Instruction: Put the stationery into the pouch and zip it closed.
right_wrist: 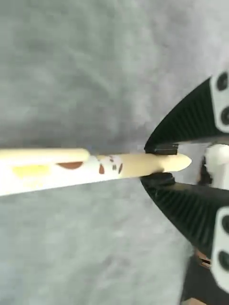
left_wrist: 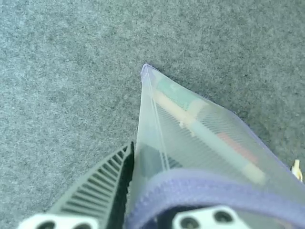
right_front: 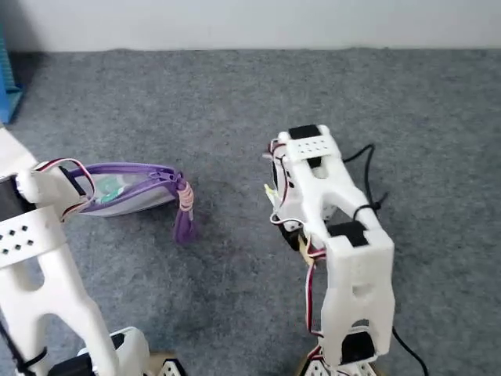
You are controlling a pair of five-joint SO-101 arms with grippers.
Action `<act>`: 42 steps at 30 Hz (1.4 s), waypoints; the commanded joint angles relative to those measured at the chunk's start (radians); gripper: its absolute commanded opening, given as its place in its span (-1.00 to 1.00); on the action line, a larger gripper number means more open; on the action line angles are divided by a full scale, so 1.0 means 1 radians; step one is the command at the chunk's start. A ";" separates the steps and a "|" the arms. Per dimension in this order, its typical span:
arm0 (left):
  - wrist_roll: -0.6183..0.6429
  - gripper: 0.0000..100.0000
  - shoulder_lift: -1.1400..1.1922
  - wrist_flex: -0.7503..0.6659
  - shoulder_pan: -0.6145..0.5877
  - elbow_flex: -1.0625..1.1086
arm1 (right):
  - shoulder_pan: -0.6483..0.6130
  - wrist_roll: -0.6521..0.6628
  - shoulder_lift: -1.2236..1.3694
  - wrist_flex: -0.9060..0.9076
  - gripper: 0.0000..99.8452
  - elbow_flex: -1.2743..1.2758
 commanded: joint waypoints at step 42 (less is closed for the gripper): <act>-0.009 -0.98 -0.044 0.015 -0.003 -0.005 | -0.074 -0.104 -0.211 -0.552 -0.47 0.186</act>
